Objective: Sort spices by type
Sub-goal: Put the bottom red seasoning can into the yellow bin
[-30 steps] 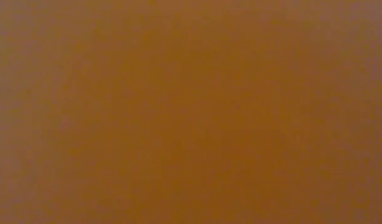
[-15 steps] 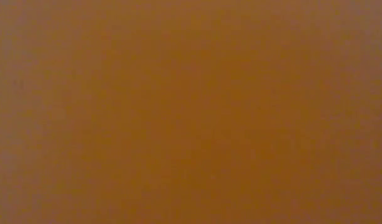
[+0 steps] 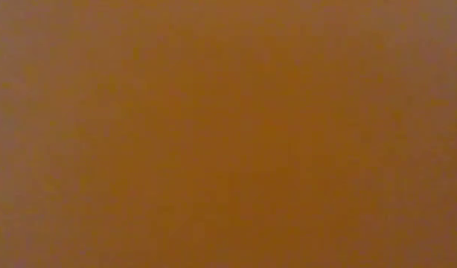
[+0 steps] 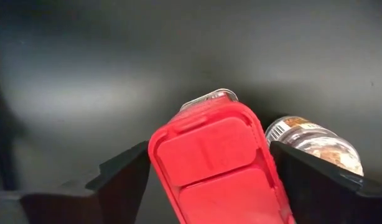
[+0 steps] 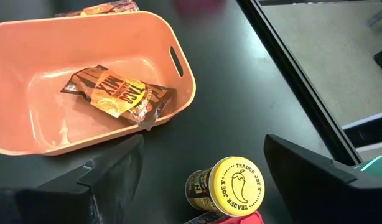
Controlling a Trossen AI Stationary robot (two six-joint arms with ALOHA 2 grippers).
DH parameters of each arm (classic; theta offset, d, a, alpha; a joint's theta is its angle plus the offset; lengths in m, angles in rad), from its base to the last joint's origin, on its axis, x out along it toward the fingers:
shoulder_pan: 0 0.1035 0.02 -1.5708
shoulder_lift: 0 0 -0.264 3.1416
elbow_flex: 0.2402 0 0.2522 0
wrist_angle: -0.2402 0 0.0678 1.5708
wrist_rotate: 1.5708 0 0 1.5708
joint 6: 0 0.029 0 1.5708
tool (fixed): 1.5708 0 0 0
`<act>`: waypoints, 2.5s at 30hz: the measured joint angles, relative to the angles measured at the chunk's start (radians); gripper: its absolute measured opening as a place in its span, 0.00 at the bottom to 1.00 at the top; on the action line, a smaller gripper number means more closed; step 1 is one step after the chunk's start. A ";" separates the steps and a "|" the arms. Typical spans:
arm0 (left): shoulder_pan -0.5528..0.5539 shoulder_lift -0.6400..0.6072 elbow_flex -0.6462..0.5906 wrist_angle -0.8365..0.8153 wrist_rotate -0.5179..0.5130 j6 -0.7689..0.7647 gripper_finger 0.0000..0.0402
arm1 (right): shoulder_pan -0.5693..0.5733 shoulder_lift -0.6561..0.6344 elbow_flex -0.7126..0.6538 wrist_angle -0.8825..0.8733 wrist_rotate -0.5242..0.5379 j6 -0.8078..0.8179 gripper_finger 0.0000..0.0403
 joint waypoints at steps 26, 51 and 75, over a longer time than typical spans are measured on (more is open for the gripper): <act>0.003 -0.127 0.159 -0.387 -0.069 0.302 0.50 | 0.000 -0.047 0.056 -0.050 0.003 -0.014 0.80; 0.034 0.269 0.987 -0.319 -0.213 1.609 0.50 | 0.331 -0.194 0.093 -0.586 -0.017 0.692 0.55; 0.095 0.451 1.048 -0.081 -0.027 1.722 0.50 | 0.417 -0.155 0.092 -0.570 -0.017 0.771 0.48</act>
